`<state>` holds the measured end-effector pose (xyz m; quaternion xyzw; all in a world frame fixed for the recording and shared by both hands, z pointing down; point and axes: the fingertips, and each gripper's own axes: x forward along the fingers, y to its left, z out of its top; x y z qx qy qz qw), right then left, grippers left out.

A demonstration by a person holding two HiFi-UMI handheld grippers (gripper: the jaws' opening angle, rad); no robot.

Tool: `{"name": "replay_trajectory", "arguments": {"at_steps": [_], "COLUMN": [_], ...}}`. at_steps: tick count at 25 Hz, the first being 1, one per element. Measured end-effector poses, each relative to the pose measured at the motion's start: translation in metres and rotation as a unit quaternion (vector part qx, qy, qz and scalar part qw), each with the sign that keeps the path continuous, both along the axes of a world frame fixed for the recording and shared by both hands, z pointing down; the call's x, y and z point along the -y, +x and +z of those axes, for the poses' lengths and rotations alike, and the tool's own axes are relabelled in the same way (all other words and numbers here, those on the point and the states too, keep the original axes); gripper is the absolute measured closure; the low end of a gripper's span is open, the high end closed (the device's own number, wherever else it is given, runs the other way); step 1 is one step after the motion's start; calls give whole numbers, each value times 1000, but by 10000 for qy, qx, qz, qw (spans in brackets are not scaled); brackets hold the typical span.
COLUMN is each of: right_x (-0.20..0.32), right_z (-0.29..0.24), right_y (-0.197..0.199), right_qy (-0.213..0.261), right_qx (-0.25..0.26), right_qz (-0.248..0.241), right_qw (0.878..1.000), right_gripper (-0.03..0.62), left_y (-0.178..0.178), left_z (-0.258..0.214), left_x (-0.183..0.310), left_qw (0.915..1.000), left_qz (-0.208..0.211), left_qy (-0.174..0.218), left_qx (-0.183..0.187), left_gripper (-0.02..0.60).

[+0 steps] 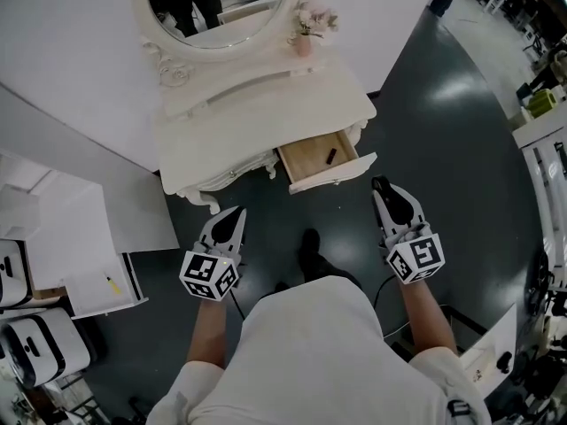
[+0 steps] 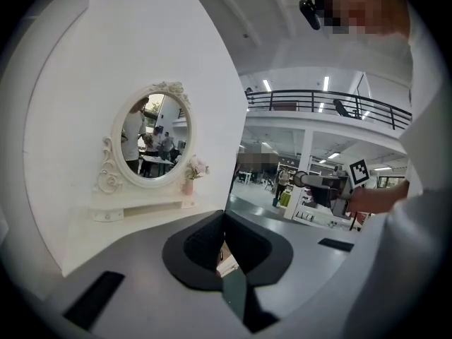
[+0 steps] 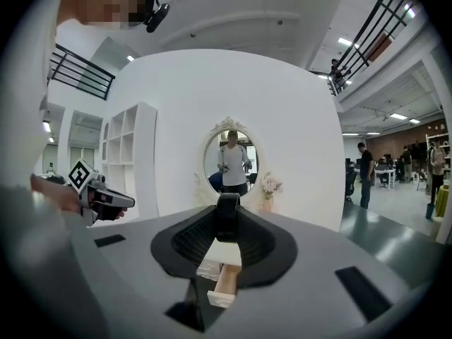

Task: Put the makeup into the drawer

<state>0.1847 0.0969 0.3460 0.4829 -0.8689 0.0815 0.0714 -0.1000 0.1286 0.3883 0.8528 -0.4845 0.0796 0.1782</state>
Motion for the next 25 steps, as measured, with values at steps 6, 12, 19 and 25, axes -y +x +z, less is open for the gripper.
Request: {"name": "replay_trajectory", "arguments": {"at_steps": [6, 12, 19, 25], "right_x": [59, 112, 141, 151], "right_z": [3, 16, 46, 72], "right_y": [5, 14, 14, 2], "right_qy": [-51, -235, -640, -1014], "right_qx": [-52, -64, -107, -202], "right_qz": [-353, -724, -954, -1168], "right_qw": [9994, 9971, 9933, 9878], "right_gripper": [502, 502, 502, 502], "left_y": [17, 34, 48, 45], "left_z": [1, 3, 12, 22], "left_x": [46, 94, 119, 134], "left_qw": [9998, 9993, 9987, 9983], "left_qz": [-169, -331, -429, -386], "left_qy": [-49, -94, -195, -341], "left_qx": [76, 159, 215, 289], "left_gripper": [565, 565, 565, 565]}}
